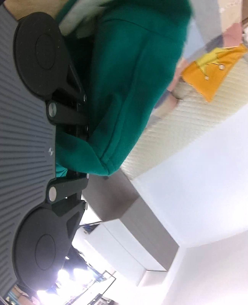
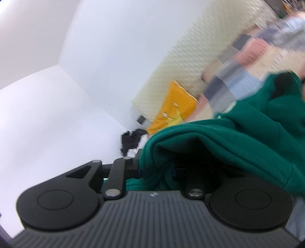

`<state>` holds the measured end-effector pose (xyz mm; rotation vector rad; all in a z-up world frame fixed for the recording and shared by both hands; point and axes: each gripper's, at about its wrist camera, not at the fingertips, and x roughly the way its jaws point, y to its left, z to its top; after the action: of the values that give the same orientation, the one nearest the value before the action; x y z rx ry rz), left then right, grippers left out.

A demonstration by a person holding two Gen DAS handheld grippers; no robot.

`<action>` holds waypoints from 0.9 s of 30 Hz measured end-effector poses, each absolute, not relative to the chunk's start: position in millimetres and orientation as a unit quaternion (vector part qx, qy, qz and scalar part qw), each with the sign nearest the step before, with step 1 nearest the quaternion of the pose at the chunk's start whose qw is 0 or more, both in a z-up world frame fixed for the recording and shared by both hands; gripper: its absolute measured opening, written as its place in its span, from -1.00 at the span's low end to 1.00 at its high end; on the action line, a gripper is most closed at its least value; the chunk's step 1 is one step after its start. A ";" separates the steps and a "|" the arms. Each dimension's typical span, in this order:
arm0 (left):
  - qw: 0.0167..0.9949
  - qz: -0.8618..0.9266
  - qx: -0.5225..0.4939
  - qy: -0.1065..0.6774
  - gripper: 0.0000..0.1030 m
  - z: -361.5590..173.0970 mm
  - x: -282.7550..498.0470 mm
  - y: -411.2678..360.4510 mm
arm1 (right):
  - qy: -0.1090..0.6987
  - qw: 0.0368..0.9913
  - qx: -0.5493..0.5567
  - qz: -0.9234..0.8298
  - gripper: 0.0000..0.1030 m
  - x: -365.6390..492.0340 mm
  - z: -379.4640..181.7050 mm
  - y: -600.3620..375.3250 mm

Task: Fold large clothes
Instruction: 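Swing the held hoodie over the bed with both tools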

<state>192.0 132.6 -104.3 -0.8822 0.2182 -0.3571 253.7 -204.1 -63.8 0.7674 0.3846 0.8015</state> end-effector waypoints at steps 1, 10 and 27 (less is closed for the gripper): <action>0.887 -0.168 -0.417 0.102 -0.71 -90.7 188.6 134.2 | 0.174 0.836 0.354 0.382 -0.41 250.2 -49.4 -202.9; 0.924 -0.137 -0.355 0.024 -0.70 34.7 169.3 136.1 | 0.110 0.845 0.301 0.427 -0.41 245.5 72.8 -197.4; 0.962 -0.086 -0.245 -0.082 -0.69 335.6 119.6 95.6 | -0.016 0.854 0.238 0.462 -0.46 219.3 312.7 -213.9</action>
<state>119.6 95.6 335.6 -0.4971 -0.1652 -0.1747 219.3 -213.9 312.7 0.5016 -0.0335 0.9727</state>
